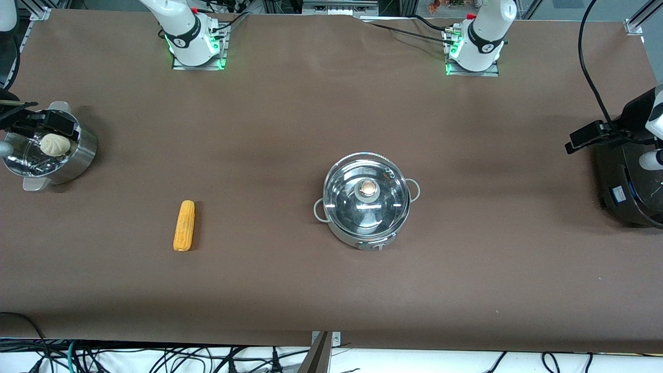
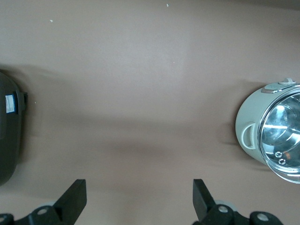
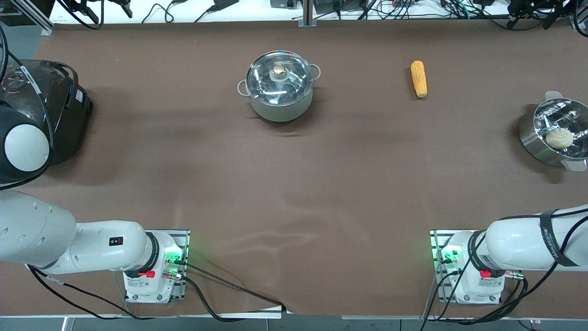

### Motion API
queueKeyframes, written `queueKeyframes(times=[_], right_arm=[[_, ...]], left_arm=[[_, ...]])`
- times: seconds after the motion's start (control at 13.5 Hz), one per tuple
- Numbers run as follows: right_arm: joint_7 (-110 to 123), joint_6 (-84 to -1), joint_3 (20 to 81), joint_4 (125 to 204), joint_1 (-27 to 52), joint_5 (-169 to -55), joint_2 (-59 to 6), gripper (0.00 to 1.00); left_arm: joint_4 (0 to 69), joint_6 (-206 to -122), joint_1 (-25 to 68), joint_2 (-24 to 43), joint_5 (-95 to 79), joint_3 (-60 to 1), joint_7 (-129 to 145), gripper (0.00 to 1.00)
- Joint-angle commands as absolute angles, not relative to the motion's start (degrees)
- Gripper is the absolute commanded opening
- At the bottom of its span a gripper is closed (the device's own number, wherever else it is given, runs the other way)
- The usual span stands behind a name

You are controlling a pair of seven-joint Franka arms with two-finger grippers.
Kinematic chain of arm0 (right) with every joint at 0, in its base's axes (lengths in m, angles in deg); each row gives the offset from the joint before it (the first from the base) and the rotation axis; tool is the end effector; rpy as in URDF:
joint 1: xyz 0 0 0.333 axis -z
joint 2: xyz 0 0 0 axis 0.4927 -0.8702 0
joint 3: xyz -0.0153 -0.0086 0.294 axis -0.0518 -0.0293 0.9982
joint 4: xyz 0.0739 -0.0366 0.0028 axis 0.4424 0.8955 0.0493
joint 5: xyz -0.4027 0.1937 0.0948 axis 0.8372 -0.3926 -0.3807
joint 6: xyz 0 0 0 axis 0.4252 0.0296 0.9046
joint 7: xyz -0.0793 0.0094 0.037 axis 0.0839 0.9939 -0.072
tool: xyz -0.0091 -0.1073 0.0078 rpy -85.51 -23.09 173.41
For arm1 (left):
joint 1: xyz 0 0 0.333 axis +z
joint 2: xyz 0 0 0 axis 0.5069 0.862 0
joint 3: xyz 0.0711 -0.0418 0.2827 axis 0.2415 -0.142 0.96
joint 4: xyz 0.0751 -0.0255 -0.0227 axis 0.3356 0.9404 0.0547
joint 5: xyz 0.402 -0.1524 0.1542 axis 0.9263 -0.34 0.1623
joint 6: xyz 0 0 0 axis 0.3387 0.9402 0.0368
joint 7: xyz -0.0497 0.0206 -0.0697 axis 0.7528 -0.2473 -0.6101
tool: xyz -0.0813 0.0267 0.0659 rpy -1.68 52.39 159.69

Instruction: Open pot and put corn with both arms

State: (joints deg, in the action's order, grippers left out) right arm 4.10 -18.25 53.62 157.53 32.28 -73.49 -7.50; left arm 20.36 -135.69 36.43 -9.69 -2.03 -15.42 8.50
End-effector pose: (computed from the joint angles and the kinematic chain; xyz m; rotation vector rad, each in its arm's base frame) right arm 0.6350 -0.0575 0.5418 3.1148 -0.0698 -0.1304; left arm 0.6492 0.0169 0.5740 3.0716 0.2408 -0.0816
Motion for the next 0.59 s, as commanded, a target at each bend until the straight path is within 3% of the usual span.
queueKeyframes(times=[0.0, 0.52], right_arm=[[5.00, -17.71, 53.92, 156.03, 32.59, -73.31, -8.25, 1.00], [5.62, -17.80, 53.92, 156.03, 32.59, -73.31, -8.25, 1.00]], left_arm=[[19.79, -135.65, 37.31, -9.85, -0.89, -15.65, 6.72, 1.00], [19.97, -135.65, 38.28, -9.76, -0.98, -15.74, 6.46, 1.00]])
